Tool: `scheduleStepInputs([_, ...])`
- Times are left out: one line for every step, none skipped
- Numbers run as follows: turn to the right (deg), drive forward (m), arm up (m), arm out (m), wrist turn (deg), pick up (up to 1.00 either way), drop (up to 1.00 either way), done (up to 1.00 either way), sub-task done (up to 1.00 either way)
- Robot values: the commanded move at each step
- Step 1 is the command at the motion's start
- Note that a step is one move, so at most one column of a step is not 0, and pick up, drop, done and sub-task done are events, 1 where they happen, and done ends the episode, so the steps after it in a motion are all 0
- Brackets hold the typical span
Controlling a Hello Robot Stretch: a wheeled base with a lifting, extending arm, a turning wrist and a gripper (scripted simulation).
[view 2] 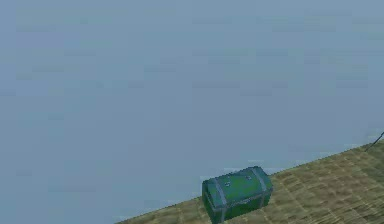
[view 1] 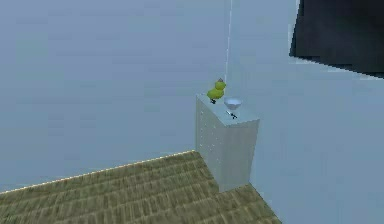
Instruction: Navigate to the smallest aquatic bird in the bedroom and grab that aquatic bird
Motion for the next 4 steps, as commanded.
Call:
scheduleStepInputs([-3.0, 0.00, 0.00, 0.00, 0.0, 0.00, 0.00, 0.00, 0.00])
scheduleStepInputs([0.0, 0.90, 0.00, 0.00, 0.0, 0.00, 0.00, 0.00, 0.00])
scheduleStepInputs([-45.0, 0.00, 0.00, 0.00, 0.0, 0.00, 0.00, 0.00, 0.00])
scheduleStepInputs([-21.0, 0.00, 0.00, 0.00, 0.0, 0.00, 0.00, 0.00, 0.00])
